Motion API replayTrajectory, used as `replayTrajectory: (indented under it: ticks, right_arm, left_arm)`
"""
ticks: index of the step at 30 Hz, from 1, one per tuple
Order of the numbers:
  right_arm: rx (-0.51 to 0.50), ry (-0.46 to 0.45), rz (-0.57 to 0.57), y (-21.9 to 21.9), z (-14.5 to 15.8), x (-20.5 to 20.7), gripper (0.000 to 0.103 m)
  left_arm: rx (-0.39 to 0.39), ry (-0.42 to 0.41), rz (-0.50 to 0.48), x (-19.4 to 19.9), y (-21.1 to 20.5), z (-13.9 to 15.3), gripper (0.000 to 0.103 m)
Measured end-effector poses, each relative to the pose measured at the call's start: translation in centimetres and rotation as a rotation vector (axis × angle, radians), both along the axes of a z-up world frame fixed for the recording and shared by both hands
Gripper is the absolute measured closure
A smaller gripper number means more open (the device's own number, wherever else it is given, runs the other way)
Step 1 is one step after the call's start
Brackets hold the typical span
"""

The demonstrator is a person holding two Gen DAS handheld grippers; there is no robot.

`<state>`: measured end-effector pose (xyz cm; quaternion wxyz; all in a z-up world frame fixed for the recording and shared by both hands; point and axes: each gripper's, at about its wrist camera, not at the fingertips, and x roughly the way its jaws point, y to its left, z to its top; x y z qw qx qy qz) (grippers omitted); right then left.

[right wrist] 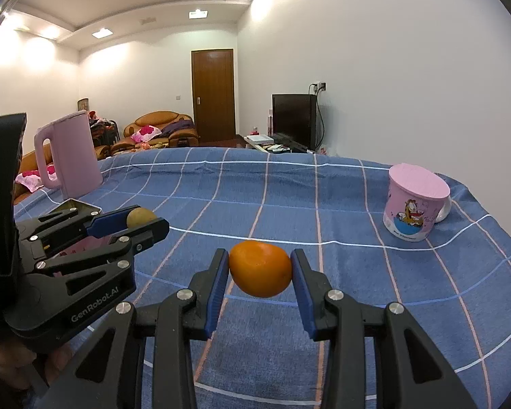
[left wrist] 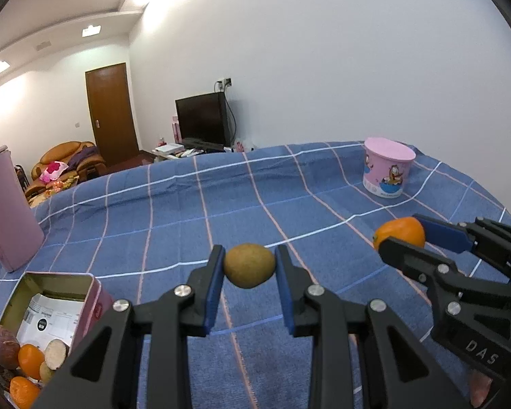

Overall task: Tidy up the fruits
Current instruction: 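Lift the orange with the right tool while the left tool lifts the brown fruit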

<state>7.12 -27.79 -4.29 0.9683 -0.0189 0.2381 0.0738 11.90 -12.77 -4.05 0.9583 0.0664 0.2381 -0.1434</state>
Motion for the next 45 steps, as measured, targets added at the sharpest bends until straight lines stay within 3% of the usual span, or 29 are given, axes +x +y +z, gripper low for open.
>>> replayTrajectory:
  ticks: [30,45]
  right_arm:
    - [0.005,-0.093,0.003,0.1,0.7,-1.8,0.063]
    - [0.002,-0.131,0.022,0.3,1.0,-2.6,0.063]
  left_arm:
    - [0.003,-0.115,0.016,-2.3,0.5,0.9,0.072]
    - [0.044,-0.182,0.035,-3.6,0.1,1.2,0.072]
